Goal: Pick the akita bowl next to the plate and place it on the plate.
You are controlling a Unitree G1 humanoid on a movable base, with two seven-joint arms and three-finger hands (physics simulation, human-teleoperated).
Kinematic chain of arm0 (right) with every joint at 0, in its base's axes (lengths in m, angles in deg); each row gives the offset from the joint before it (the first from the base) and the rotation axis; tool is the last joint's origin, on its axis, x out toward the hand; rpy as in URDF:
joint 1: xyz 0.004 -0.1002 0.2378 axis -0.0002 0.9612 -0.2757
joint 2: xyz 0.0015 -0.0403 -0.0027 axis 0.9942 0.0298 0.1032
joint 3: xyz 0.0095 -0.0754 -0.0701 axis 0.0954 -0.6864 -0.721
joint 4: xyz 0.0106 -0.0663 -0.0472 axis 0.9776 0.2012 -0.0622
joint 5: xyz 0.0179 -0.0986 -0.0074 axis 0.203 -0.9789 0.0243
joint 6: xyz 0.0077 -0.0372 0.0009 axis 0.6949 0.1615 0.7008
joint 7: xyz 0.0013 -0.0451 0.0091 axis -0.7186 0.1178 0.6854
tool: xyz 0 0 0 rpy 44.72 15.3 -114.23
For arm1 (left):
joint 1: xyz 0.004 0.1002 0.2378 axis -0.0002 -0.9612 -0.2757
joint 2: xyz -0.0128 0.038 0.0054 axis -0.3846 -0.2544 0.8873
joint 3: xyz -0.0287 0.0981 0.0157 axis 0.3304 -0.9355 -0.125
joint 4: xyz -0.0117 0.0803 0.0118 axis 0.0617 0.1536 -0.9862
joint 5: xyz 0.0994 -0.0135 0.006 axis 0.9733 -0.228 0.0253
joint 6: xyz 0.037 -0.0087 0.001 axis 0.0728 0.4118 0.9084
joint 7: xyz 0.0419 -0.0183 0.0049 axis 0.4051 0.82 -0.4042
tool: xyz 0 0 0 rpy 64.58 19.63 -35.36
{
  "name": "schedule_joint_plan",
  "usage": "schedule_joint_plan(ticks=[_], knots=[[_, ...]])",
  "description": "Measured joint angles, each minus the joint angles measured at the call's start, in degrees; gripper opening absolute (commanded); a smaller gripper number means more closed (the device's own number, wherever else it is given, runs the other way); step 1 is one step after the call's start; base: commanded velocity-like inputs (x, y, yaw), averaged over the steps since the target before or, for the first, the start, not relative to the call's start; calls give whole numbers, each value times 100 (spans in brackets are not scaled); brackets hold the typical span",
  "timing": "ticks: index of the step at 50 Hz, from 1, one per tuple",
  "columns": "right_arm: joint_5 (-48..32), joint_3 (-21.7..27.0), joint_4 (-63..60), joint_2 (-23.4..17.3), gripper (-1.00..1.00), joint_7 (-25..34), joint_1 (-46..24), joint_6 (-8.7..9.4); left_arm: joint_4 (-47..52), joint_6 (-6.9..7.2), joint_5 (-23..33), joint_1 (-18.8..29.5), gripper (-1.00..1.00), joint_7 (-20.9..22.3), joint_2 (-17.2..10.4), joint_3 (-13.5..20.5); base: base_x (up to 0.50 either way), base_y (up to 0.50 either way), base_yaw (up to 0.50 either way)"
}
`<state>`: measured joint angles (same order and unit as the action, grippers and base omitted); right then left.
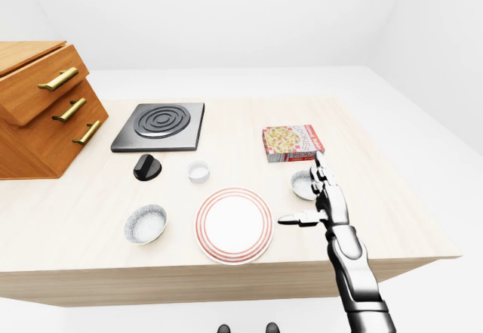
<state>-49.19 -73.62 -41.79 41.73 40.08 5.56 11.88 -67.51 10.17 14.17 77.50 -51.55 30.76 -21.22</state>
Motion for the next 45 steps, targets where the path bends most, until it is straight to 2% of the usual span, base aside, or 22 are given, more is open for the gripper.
schedule_joint_plan(ticks=[8, 16, 23, 29, 37, 45], knots=[[-132, 86, -206, -87, 100, -39, -50, 79, -146, -97, -44, -5, 100, -28, -6, -79, 0, 0, 0], [-649, 220, -661, -276, 100, 49, -141, 115, -239, -160, -66, 8, 100, -40, -15, -139, 0, 0, 0], [-1302, 410, -1006, -463, 100, 158, -212, -18, -305, -206, -94, 11, 100, -36, -28, -168, 0, 0, 0], [-1962, 561, -1151, -611, 100, 146, -262, -264, -341, -230, -115, 9, 100, -34, -37, -181, 0, 0, 0], [-2979, 674, -1138, -776, 100, -55, -279, -272, -364, -240, -130, 7, 100, -33, -45, -191, 0, 0, 0], [-4289, 611, -794, -903, 100, -621, -209, -272, -413, -266, -144, 11, 100, -29, -61, -201, 0, 0, 0]])
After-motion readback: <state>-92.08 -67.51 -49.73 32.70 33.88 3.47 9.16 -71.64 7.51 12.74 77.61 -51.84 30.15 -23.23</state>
